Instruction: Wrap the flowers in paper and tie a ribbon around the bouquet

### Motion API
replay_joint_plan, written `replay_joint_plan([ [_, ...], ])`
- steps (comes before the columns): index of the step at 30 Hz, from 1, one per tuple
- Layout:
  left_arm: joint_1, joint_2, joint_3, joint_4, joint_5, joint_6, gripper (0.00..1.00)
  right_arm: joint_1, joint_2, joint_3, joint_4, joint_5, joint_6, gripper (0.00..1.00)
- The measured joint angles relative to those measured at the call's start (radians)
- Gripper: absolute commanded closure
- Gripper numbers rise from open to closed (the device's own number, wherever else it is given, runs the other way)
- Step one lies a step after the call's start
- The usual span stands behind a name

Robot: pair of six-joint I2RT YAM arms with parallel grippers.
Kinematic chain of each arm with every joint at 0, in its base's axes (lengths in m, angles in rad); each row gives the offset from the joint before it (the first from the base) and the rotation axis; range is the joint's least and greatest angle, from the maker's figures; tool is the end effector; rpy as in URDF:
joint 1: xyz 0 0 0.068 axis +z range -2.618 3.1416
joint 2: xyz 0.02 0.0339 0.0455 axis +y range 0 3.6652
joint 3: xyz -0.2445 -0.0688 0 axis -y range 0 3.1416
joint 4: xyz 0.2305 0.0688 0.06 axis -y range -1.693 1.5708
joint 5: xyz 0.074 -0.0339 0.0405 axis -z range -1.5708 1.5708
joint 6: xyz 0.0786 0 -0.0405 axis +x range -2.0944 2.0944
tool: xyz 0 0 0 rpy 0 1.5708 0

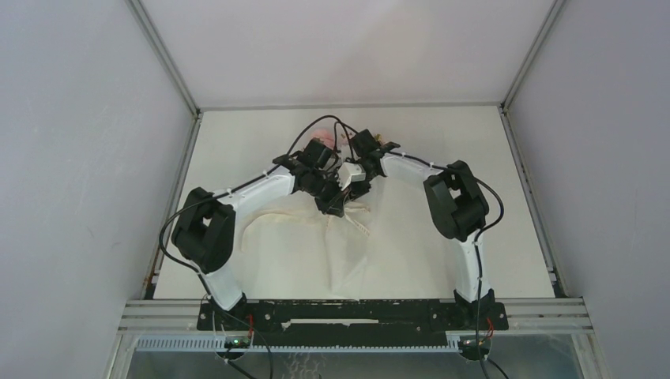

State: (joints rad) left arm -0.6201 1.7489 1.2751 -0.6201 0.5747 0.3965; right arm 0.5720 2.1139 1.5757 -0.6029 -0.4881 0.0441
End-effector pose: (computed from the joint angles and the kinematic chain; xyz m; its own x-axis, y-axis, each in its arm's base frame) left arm 0.2682 -0.2440 0.1780 -0.4001 0.6840 -0.6099 0.9165 0.2970 -0.2682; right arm 0.3456 0.2663 0.1258 -0.7920 -0.4636 -0.3974 -0.6080 0.6580 0.4443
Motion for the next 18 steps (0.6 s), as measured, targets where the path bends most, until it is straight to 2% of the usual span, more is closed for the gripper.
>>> replay_joint_plan([
  [4, -0.004, 0.000, 0.000, 0.005, 0.001, 0.003, 1.00, -0.006, -0.026, -0.109, 0.042, -0.088, -0.015, 0.83],
  [8, -0.006, 0.000, 0.001, 0.008, 0.002, 0.002, 1.00, -0.014, -0.074, -0.234, 0.077, -0.184, -0.007, 0.93],
  [14, -0.006, -0.001, 0.003, 0.009, 0.006, -0.005, 1.00, 0.011, -0.164, -0.370, 0.135, -0.381, 0.010, 0.98],
  [18, -0.006, -0.009, 0.003, 0.000, 0.006, -0.012, 1.00, 0.019, -0.205, -0.443, 0.160, -0.489, 0.005, 0.93],
])
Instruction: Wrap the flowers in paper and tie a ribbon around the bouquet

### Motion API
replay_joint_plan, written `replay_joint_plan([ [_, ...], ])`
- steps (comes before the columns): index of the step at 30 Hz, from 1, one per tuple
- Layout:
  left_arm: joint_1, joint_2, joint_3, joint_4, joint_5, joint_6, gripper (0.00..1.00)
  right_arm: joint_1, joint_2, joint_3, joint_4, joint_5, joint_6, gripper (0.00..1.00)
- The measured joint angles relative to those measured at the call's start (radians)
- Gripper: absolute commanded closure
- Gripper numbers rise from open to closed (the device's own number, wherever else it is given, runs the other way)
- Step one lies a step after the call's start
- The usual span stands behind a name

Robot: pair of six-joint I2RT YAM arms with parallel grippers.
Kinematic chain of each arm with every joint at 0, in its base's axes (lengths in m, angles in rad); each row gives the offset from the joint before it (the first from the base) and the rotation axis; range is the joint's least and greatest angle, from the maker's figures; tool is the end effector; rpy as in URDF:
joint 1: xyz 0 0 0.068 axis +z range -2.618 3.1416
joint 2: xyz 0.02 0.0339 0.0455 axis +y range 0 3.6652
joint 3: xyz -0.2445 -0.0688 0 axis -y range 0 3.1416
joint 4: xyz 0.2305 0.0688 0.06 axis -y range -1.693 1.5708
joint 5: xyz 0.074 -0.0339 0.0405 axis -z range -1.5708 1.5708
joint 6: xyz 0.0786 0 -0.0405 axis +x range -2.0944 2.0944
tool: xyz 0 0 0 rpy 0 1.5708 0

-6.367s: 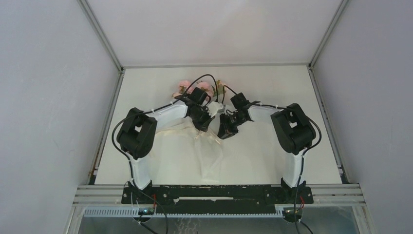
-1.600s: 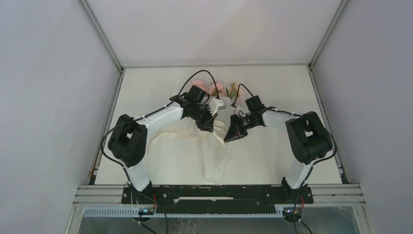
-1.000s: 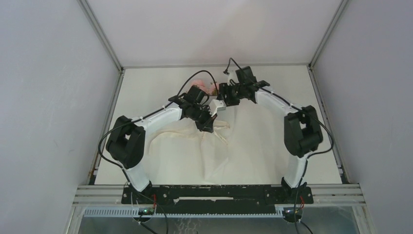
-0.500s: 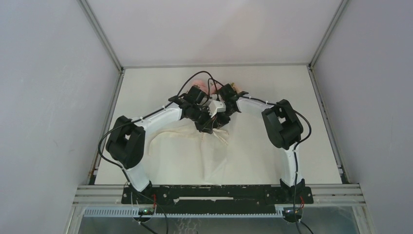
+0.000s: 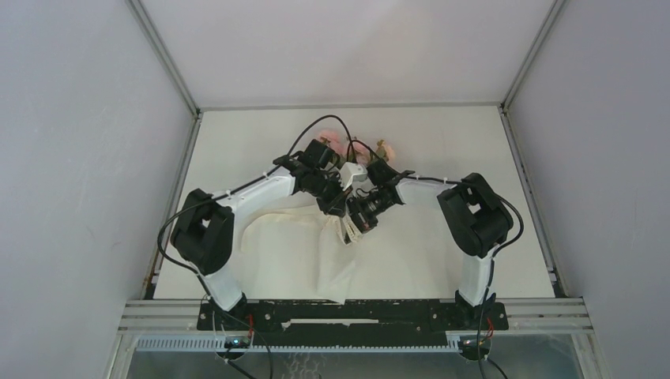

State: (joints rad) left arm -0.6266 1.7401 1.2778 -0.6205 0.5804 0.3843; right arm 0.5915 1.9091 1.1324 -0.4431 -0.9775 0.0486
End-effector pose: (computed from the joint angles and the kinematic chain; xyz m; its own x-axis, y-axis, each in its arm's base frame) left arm 0.2662 -0.2459 0.1820 -0.4014 0.6776 -0.6162 0.9159 0.2940 -0.2732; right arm 0.2527 0.2482 0.1146 -0.8052 -0.5082 -0.3056 -0.5099 0.3302 0.7943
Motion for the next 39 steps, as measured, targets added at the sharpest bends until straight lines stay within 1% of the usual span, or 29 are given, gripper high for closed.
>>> replay_joint_plan([
  [3, -0.003, -0.003, 0.000, 0.000, 0.001, -0.012, 1.00, -0.001, -0.017, -0.040, 0.013, -0.037, 0.003, 0.81],
  [4, -0.005, -0.003, 0.000, 0.000, 0.000, -0.018, 1.00, -0.001, -0.017, -0.045, 0.018, -0.043, 0.008, 0.75],
  [7, -0.009, -0.001, 0.000, 0.002, -0.003, -0.023, 1.00, -0.001, -0.016, -0.053, 0.043, -0.040, 0.034, 0.60],
  [8, -0.010, 0.003, 0.000, 0.004, -0.007, -0.027, 1.00, -0.005, -0.015, -0.053, 0.049, -0.032, 0.046, 0.57],
  [10, -0.011, 0.021, 0.000, 0.011, -0.015, -0.031, 1.00, -0.016, -0.014, -0.053, 0.057, -0.007, 0.066, 0.54],
  [14, -0.011, 0.072, 0.000, 0.031, -0.040, -0.046, 1.00, -0.076, -0.014, -0.053, 0.062, 0.069, 0.115, 0.50],
  [19, -0.011, 0.079, 0.000, 0.046, -0.045, -0.048, 1.00, -0.164, -0.019, -0.054, 0.062, 0.105, 0.168, 0.46],
  [21, -0.011, 0.077, 0.000, 0.048, -0.042, -0.048, 1.00, -0.184, -0.031, -0.055, 0.060, 0.117, 0.184, 0.45],
  [24, -0.011, 0.071, 0.000, 0.049, -0.029, -0.048, 1.00, -0.202, -0.075, -0.059, 0.041, 0.162, 0.200, 0.46],
  [27, -0.011, 0.064, 0.000, 0.050, -0.021, -0.048, 1.00, -0.218, -0.160, -0.077, 0.023, 0.222, 0.208, 0.49],
  [29, -0.011, 0.063, 0.000, 0.050, -0.017, -0.049, 1.00, -0.225, -0.257, -0.121, 0.042, 0.272, 0.218, 0.49],
  [31, -0.009, 0.063, 0.000, 0.050, -0.007, -0.057, 1.00, -0.224, -0.416, -0.207, 0.095, 0.323, 0.232, 0.49],
  [33, -0.005, 0.063, 0.001, 0.050, 0.007, -0.071, 1.00, -0.210, -0.606, -0.318, 0.197, 0.372, 0.251, 0.49],
  [35, -0.003, 0.063, 0.002, 0.051, 0.023, -0.078, 1.00, -0.160, -0.754, -0.420, 0.319, 0.411, 0.256, 0.49],
  [36, -0.002, 0.063, 0.003, 0.050, 0.028, -0.081, 1.00, -0.112, -0.813, -0.473, 0.389, 0.449, 0.253, 0.50],
  [37, -0.002, 0.063, 0.004, 0.051, 0.030, -0.082, 1.00, -0.050, -0.855, -0.522, 0.445, 0.489, 0.243, 0.50],
  [39, -0.001, 0.063, 0.007, 0.051, 0.035, -0.090, 1.00, 0.051, -0.879, -0.575, 0.520, 0.560, 0.226, 0.51],
])
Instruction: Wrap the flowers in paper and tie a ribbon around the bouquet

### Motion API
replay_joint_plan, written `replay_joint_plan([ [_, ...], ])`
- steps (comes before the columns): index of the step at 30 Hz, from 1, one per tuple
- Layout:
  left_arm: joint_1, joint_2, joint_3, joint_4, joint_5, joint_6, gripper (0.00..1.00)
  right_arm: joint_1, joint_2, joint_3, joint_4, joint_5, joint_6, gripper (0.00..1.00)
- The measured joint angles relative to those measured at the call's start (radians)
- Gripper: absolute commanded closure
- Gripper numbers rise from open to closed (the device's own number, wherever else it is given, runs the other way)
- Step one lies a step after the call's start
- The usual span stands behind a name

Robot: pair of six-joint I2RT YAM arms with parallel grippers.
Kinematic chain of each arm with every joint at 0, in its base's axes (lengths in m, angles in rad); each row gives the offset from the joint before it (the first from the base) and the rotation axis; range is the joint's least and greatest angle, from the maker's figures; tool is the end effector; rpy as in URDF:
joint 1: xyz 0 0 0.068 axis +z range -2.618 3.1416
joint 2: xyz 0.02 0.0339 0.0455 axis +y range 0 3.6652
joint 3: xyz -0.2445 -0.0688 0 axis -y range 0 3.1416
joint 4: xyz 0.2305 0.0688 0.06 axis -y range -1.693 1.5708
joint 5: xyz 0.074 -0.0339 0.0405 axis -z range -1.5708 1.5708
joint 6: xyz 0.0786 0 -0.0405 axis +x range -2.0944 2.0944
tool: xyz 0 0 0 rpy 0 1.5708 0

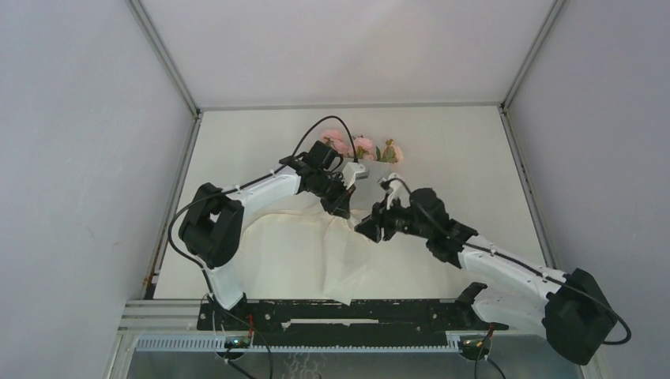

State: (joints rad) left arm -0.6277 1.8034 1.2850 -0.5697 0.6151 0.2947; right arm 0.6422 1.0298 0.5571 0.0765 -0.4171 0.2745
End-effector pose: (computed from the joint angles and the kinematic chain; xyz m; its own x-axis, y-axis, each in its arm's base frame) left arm 0.2732 -0.2543 0.1669 -0.4837 0.6441 -0.5926 0.8746 0.3309 -0.3543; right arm 0.1901 0.1819 0.2153 -0.5270 -0.0847 -0.8456 -0.7314 0.5519 0.4006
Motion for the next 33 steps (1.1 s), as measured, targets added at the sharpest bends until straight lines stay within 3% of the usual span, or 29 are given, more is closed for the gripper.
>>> replay_joint_plan([
  [4, 0.000, 0.000, 0.000, 0.000, 0.008, -0.008, 1.00, 0.148, 0.088, -0.040, 0.120, 0.125, -0.036, 0.52],
  [9, 0.000, 0.000, 0.000, 0.000, 0.016, -0.008, 1.00, 0.216, 0.222, -0.040, 0.232, 0.254, -0.050, 0.52],
  [15, 0.001, 0.000, 0.000, 0.000, 0.018, -0.008, 1.00, 0.200, 0.356, -0.040, 0.339, 0.339, -0.042, 0.53],
  [27, 0.002, 0.000, 0.000, 0.000, 0.018, -0.008, 1.00, 0.175, 0.492, -0.027, 0.401, 0.349, -0.033, 0.52],
  [29, 0.002, 0.000, 0.000, 0.000, 0.018, -0.008, 1.00, 0.175, 0.508, -0.025, 0.410, 0.347, -0.032, 0.56],
  [33, 0.004, 0.001, 0.000, 0.000, 0.018, -0.008, 1.00, 0.175, 0.549, -0.016, 0.423, 0.342, -0.026, 0.82],
])
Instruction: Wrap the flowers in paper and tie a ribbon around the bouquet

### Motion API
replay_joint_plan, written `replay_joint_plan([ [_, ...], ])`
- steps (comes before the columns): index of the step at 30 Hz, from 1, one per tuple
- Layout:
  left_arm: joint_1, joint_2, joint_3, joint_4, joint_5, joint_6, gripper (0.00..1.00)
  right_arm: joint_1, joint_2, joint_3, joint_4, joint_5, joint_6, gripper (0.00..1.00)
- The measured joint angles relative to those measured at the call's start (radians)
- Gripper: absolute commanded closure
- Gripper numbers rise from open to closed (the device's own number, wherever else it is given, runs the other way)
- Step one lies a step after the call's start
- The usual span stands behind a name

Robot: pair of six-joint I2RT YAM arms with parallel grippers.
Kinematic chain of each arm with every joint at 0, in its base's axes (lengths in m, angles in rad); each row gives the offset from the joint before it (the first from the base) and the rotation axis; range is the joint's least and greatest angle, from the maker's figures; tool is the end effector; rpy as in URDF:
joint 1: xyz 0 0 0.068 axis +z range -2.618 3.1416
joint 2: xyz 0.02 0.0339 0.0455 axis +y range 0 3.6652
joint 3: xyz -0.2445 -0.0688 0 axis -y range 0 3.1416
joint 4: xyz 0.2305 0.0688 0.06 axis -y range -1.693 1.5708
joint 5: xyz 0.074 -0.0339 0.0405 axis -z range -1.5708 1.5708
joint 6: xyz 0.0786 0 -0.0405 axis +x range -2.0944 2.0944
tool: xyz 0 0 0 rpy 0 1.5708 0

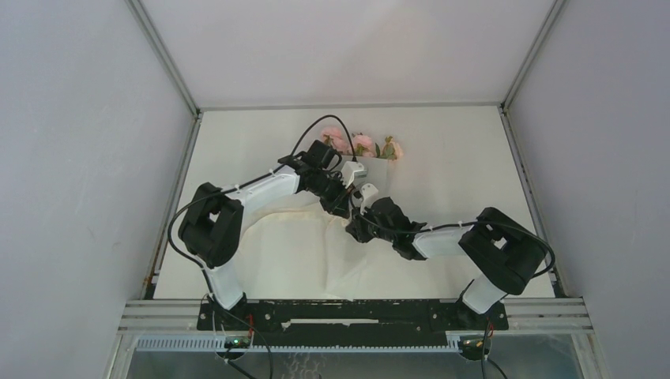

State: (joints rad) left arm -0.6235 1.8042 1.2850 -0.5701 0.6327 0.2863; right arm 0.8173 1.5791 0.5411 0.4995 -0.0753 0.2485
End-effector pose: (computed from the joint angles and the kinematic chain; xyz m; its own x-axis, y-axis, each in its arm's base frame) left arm 0.2733 -0.2538 0.1673 -0.4945 0.6362 -0.5923 0.8682 0.3285 -0.3720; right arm 0.2157 0.2386 0.1118 -0.5298 -0.2063 -0.8226 -0.6614 0.7076 0.2485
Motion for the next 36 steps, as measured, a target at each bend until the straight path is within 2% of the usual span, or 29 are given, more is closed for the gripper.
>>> replay_joint_plan([
  [2, 0.001, 0.000, 0.000, 0.000, 0.001, 0.000, 1.00, -0.005, 0.013, 0.005, 0.000, -0.006, 0.007, 0.97],
  [3, 0.000, 0.000, 0.000, 0.000, 0.001, 0.000, 1.00, -0.008, 0.013, 0.005, -0.002, -0.008, 0.012, 1.00],
  [7, 0.004, 0.000, 0.000, 0.000, 0.003, 0.000, 1.00, -0.023, 0.004, 0.006, -0.021, -0.034, 0.021, 1.00],
  [10, 0.012, 0.000, 0.009, -0.008, 0.002, 0.000, 1.00, -0.024, -0.052, 0.006, -0.099, -0.108, 0.007, 1.00],
  [19, 0.034, 0.005, 0.029, -0.008, -0.044, 0.004, 1.00, 0.015, -0.328, 0.094, -0.582, -0.478, -0.072, 1.00],
  [23, 0.033, 0.016, 0.031, -0.010, -0.062, 0.010, 1.00, 0.042, -0.447, 0.141, -0.708, -0.624, -0.080, 1.00],
  [29, 0.018, 0.022, 0.031, -0.044, -0.031, 0.009, 1.00, -0.071, -0.686, 0.145, -0.637, -0.707, -0.045, 1.00],
  [36, 0.017, 0.022, 0.031, -0.029, 0.006, 0.008, 1.00, -0.340, -0.850, 0.034, -0.358, -0.714, 0.203, 1.00],
])
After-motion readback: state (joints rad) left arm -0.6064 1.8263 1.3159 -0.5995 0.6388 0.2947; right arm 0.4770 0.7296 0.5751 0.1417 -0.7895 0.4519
